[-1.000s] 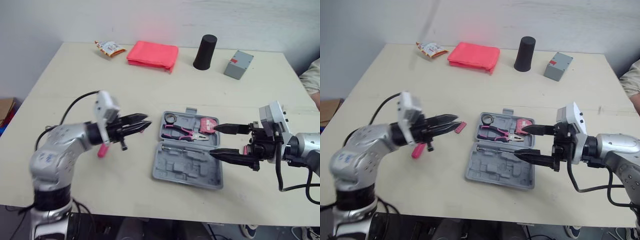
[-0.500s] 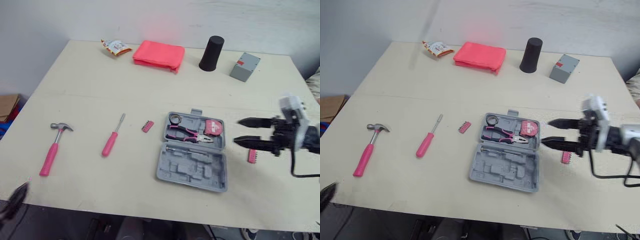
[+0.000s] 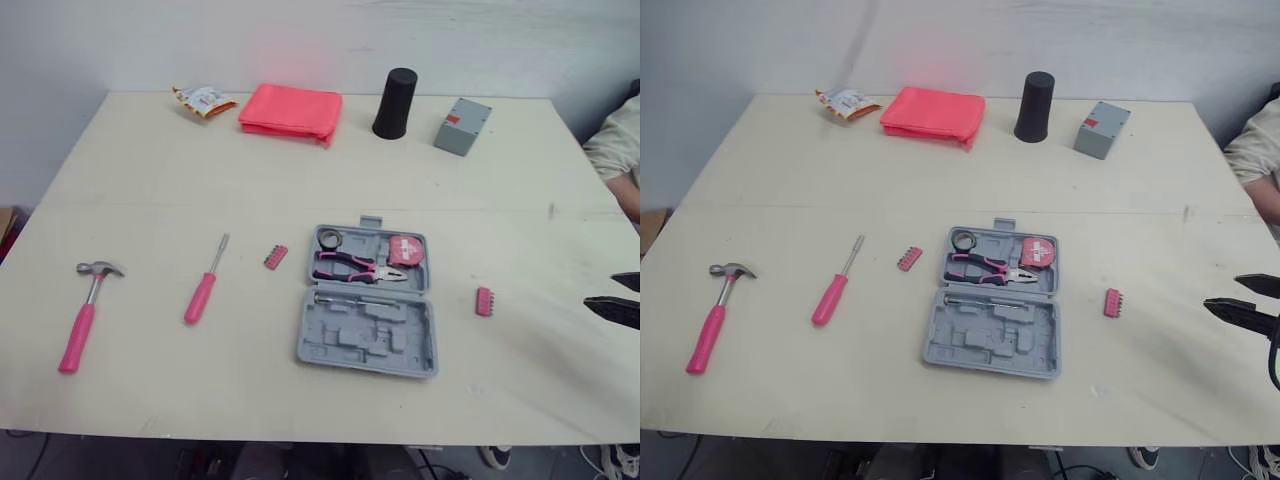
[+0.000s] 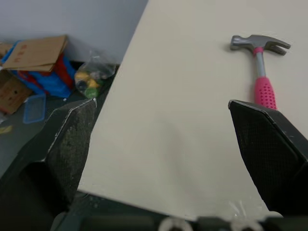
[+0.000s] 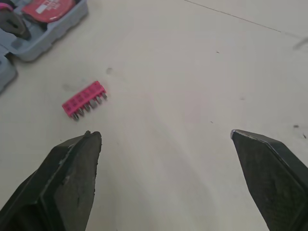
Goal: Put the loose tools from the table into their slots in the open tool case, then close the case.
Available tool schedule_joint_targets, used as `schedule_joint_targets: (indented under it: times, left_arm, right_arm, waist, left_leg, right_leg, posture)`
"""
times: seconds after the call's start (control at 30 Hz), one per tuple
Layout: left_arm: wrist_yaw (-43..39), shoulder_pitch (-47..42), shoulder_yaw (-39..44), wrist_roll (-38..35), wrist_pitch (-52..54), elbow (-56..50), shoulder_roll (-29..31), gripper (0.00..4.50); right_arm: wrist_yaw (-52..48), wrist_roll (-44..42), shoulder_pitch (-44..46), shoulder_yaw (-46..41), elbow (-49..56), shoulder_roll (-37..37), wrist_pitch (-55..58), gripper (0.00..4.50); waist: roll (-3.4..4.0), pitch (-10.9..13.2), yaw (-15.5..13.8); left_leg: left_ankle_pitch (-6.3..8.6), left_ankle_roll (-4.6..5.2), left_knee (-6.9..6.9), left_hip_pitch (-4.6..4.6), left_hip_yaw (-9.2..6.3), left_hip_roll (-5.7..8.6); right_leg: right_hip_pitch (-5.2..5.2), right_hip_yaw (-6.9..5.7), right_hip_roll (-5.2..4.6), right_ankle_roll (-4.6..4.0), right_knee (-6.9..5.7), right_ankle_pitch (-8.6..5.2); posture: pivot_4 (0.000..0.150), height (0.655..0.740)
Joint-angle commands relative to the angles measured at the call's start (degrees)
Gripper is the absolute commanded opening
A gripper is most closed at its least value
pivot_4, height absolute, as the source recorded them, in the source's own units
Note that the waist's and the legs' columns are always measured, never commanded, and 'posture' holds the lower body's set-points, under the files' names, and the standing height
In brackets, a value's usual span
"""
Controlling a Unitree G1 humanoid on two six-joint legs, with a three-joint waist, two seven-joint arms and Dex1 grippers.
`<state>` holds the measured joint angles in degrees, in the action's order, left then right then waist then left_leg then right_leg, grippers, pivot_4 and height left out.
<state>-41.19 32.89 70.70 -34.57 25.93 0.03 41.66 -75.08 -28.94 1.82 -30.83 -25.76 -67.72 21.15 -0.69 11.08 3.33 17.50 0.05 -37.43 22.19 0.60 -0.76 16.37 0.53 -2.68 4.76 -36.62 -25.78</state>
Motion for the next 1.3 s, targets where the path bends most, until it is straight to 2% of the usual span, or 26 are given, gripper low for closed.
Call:
schedule_joint_targets:
  times: [0.03, 0.2, 0.3, 0.4, 0.57, 0.7, 0.9, 1.17, 1.27, 1.3]
  left_arm:
    - [0.4, -0.5, -0.3, 0.5, -1.2, 0.3, 0.7, 4.46]
    - [2.7, -1.3, -2.2, -1.1, 1.9, -4.0, -0.8, 4.46]
    - [5.8, -0.6, -4.6, -1.6, 6.1, -11.0, -2.3, 4.46]
    - [10.5, -1.0, -7.0, -1.3, 10.9, -16.4, -3.5, 4.46]
    - [17.1, -3.3, -12.6, -2.4, 20.9, -22.8, -4.0, 4.46]
    - [21.7, -8.0, -17.6, 0.2, 25.9, -21.5, -2.7, 4.46]
    - [18.8, -12.3, -27.3, 3.9, 23.6, -16.9, -0.3, 4.46]
    - [18.3, -17.9, -31.8, 7.2, 22.8, -9.5, 0.8, 4.46]
    - [17.4, -18.0, -31.8, 6.7, 23.6, -9.2, 0.5, 3.69]
    - [17.2, -18.0, -32.1, 7.0, 23.1, -8.8, 0.5, 3.28]
  right_arm:
    - [0.3, -0.6, 0.1, -2.4, 3.6, 0.2, -0.2, 4.50]
    - [1.3, -1.7, 3.1, -0.3, 8.6, 1.6, 1.9, 4.50]
    - [3.0, -3.9, 5.8, 1.6, 15.8, 3.6, 5.2, 4.50]
    - [3.9, -7.6, 7.4, 4.3, 25.9, 5.6, 9.4, 4.50]
    - [6.3, -19.2, 17.7, 11.5, 40.5, 10.3, 18.9, 4.50]
    - [6.1, -23.8, 24.5, 17.2, 45.4, 14.2, 21.6, 4.50]
    - [5.6, -27.3, 33.5, 24.8, 48.6, 19.6, 23.9, 4.50]
    - [6.9, -27.6, 34.8, 25.8, 48.5, 21.2, 24.3, 4.50]
    - [7.6, -28.5, 34.4, 25.0, 47.9, 21.3, 24.8, 4.50]
    - [7.6, -28.7, 34.3, 24.9, 47.9, 21.3, 24.9, 4.50]
  waist:
    - [0.00, 0.0, 0.4]
    - [-0.01, 0.0, 1.0]
    - [-0.02, 0.0, 1.0]
    - [-0.02, 0.0, 0.8]
    - [-0.01, 0.0, 0.5]
    - [-0.20, 0.0, -0.5]
    - [-0.26, 0.0, -1.4]
    - [-0.23, 0.0, -1.8]
    - [-0.21, 0.0, -1.7]
    - [-0.21, 0.0, -1.7]
  left_leg:
    - [-0.02, -0.02, 0.02, -0.01, 0.01, 0.00]
    - [-0.05, -0.08, 0.08, -0.04, 0.05, -0.02]
    - [-0.06, -0.10, 0.07, -0.03, 0.04, -0.02]
    - [-0.07, -0.12, 0.06, -0.01, 0.02, -0.02]
    - [-0.14, -0.24, 0.06, 0.01, 0.01, -0.03]
    - [-0.16, -0.25, 0.07, 0.05, -0.10, -0.03]
    - [-0.24, -0.39, -0.02, 0.13, -0.13, -0.01]
    - [-0.25, -0.39, 0.01, 0.10, -0.21, 0.00]
    - [-0.28, -0.29, 0.06, 0.06, -0.22, 0.00]
    - [-0.28, -0.29, 0.07, 0.06, -0.22, 0.00]
  right_leg:
    - [0.01, 0.01, 0.00, 0.00, -0.01, 0.00]
    - [0.12, 0.03, 0.00, 0.00, -0.18, 0.00]
    - [0.13, 0.03, 0.00, 0.00, -0.25, 0.00]
    - [0.15, 0.02, 0.00, 0.01, -0.26, 0.00]
    - [0.20, 0.03, 0.05, 0.01, -0.30, 0.00]
    - [0.23, -0.03, 0.07, 0.01, -0.31, 0.00]
    - [0.23, -0.06, 0.03, 0.00, -0.23, 0.00]
    - [0.21, -0.15, -0.01, 0.00, -0.27, 0.01]
    - [0.21, -0.17, -0.01, 0.00, -0.33, 0.00]
    - [0.21, -0.16, -0.01, -0.01, -0.32, 0.01]
  posture:
    - [0.150, 0.7361]
    - [0.150, 0.7361]
    - [0.150, 0.7361]
    - [0.150, 0.7361]
    - [0.150, 0.7361]
    - [0.150, 0.7361]
    - [0.150, 0.7361]
    - [0.150, 0.7361]
    - [0.150, 0.7361]
    - [0.150, 0.7361]
